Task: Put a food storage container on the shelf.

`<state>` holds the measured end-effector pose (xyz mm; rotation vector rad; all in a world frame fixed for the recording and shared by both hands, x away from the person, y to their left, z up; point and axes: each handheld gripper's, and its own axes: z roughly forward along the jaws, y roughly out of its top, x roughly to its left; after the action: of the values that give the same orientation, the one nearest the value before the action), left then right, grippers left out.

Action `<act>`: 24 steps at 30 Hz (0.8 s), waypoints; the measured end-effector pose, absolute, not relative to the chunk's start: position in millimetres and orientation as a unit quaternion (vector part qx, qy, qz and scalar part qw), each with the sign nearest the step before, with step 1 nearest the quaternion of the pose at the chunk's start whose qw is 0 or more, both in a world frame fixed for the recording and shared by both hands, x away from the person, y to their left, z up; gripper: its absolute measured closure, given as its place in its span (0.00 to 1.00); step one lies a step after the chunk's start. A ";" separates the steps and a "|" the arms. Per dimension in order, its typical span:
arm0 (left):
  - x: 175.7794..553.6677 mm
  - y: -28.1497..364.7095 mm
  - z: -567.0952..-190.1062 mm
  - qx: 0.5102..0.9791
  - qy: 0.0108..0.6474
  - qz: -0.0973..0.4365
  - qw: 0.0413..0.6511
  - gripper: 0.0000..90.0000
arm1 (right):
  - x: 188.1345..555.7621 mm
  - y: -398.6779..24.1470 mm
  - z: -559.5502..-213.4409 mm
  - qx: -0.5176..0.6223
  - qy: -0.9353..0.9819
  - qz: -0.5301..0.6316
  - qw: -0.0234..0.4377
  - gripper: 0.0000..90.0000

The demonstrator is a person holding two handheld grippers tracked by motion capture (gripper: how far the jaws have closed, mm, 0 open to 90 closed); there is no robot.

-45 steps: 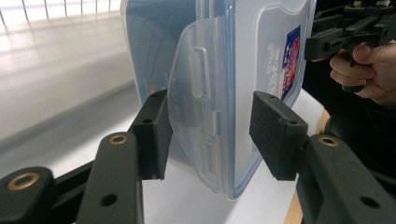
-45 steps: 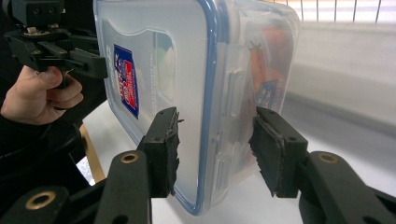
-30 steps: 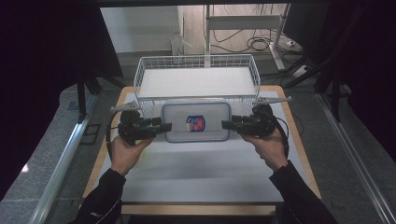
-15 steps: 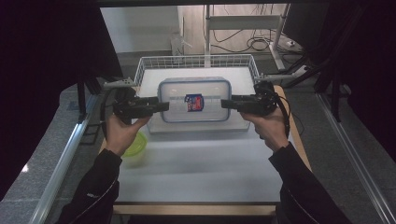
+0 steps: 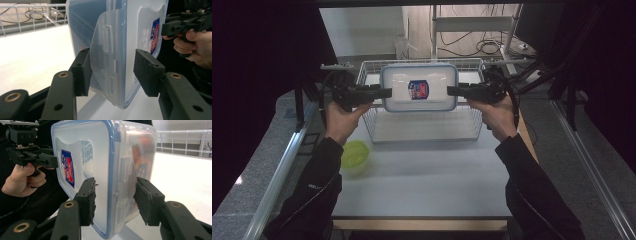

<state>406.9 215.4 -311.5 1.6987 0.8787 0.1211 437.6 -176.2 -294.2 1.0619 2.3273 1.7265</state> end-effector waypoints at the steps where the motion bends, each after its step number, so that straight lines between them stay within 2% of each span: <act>1: 409.6 215.7 -310.6 0.724 0.376 0.051 0.576 0.55 | 439.9 -175.6 -292.9 0.345 0.753 0.560 0.029 0.59; 16: 444.2 214.5 -315.9 0.716 0.395 0.039 0.574 0.55 | 477.7 -174.3 -294.9 0.370 0.739 0.563 0.016 0.58; 24: 451.0 213.5 -324.1 0.718 0.401 0.038 0.567 0.54 | 485.6 -173.8 -304.2 0.384 0.734 0.560 0.007 0.57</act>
<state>451.0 213.5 -324.1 1.6884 0.9433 0.0904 485.6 -173.8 -304.2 1.2020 2.2960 1.7510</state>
